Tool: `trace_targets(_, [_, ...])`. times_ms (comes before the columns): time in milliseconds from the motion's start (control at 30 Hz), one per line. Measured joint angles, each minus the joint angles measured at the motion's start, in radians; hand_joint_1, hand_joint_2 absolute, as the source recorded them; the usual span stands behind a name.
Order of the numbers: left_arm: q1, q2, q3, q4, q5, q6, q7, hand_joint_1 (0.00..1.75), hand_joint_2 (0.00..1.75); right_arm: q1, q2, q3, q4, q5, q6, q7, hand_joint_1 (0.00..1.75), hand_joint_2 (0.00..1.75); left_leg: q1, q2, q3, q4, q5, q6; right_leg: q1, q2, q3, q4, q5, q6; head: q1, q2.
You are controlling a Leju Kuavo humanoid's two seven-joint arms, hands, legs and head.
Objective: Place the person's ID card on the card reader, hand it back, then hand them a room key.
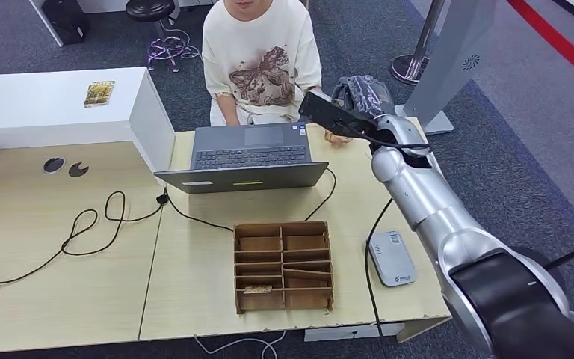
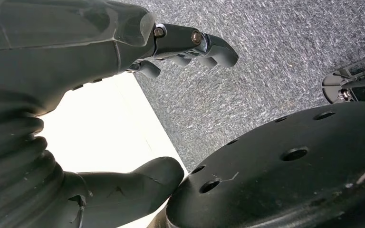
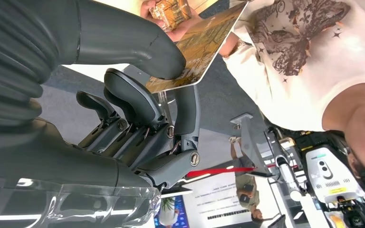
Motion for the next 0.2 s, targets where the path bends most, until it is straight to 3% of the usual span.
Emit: trace_targets(200, [-0.001, 0.000, 0.000, 0.000, 0.000, 0.000, 0.000, 0.00, 1.75, -0.010, 0.006, 0.000, 0.017, 0.008, 0.001, 0.003, 1.75, 1.75, 0.000, 0.000, 0.000, 0.000, 0.000, 0.000, 0.000, 0.000, 0.000, 0.000, 0.000, 0.000, 0.000, 0.000])
